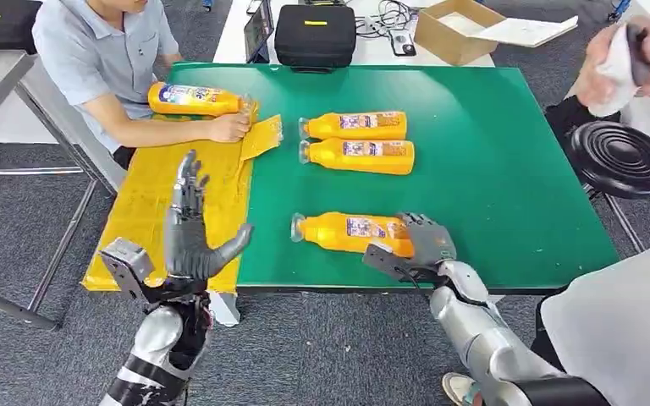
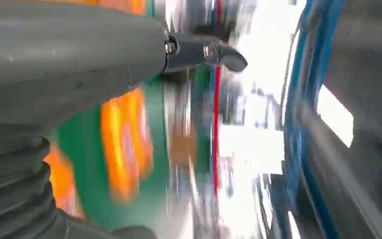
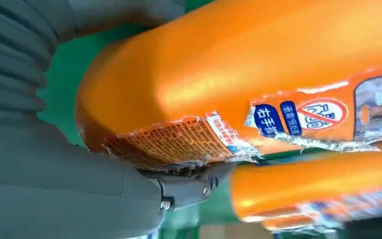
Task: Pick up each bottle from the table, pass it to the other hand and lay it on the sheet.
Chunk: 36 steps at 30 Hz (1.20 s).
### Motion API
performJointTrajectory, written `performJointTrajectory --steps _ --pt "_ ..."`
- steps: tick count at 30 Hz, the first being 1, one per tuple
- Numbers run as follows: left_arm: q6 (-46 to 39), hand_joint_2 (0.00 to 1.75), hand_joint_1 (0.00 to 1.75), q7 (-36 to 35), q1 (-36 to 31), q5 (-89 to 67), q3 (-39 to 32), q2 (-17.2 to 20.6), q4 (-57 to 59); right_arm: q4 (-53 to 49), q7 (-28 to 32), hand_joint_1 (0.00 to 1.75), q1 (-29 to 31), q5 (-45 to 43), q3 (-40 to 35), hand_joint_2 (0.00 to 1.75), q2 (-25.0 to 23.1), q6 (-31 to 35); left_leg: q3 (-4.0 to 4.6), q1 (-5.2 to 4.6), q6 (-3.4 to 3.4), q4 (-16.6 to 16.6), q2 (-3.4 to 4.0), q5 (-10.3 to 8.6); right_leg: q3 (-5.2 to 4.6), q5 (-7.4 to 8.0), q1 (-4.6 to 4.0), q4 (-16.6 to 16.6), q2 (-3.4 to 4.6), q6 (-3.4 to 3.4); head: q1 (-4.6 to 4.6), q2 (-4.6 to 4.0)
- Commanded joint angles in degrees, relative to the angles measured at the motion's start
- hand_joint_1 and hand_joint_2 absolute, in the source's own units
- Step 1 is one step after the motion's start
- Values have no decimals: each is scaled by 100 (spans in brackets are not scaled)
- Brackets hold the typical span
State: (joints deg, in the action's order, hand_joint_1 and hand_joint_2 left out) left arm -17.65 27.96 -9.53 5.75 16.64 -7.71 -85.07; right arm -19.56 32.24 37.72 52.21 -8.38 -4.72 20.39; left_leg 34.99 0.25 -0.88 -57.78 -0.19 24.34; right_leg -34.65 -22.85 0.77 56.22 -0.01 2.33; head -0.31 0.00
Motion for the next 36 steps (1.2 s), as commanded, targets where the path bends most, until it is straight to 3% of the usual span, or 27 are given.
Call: performJointTrajectory --steps 1,2,5,9,14,15,17,20,25,29,36 --pt "-61 175 0 -279 -6 728 -665 -280 1503 -3024 630 175 -1297 -3021 412 175 -744 -535 -34 0 10 13 7 9 26 -11 -1 -4 5 -16 0 0" --pt "-106 175 0 -257 77 882 -711 -300 1457 -3638 468 175 -1548 -3486 199 175 -709 -567 -27 5 9 12 4 9 22 -11 -8 -6 4 -15 -6 0" --pt "-62 175 0 -387 168 1113 -728 -287 1349 -4237 324 175 -1788 -3964 -32 175 -669 -545 -4 3 2 5 -11 6 5 -13 -6 3 -3 -9 -2 0" --pt "485 175 0 -541 283 1331 -517 -182 1205 -4443 295 175 -1895 -4225 -354 175 -585 -520 14 5 2 4 -8 6 -10 -11 -1 1 -2 -8 5 0" --pt "479 175 0 -549 307 1327 -512 -197 1184 -4435 300 175 -1896 -4256 -385 175 -579 -501 17 0 3 4 -7 5 -14 -10 3 1 -4 -10 -2 0" --pt "479 175 0 -550 304 1327 -509 -201 1184 -4412 303 175 -1885 -4266 -384 175 -568 -495 5 0 5 5 -8 9 -3 -15 3 2 -5 -13 0 0" --pt "1514 175 0 -785 371 1673 -222 -31 1141 -4237 302 175 -1826 -4352 -513 175 -544 -571 -5 3 7 4 -12 12 8 -19 -1 1 -8 -16 0 0" --pt "2041 175 0 -709 535 1567 -43 25 1104 -3864 288 175 -1739 -4460 -707 175 -673 -671 -2 1 5 9 6 11 -1 -11 0 -3 10 -12 0 0" --pt "2348 175 0 -678 578 1453 79 17 943 -3191 281 175 -1681 -3903 -1820 175 -723 -1314 5 5 5 7 18 11 -8 -7 -3 -2 21 -11 0 0" --pt "2503 175 0 -632 453 1435 125 -32 937 -2501 317 175 -1567 -3564 -2456 175 -999 -1427 6 4 7 8 7 9 -9 -10 -3 0 9 -12 0 0" --pt "2454 175 0 -706 421 1517 83 -75 1002 -2311 336 175 -1639 -3531 -2675 175 -1179 -1469 10 6 4 9 -6 5 -11 -12 -5 0 -2 -11 0 0"
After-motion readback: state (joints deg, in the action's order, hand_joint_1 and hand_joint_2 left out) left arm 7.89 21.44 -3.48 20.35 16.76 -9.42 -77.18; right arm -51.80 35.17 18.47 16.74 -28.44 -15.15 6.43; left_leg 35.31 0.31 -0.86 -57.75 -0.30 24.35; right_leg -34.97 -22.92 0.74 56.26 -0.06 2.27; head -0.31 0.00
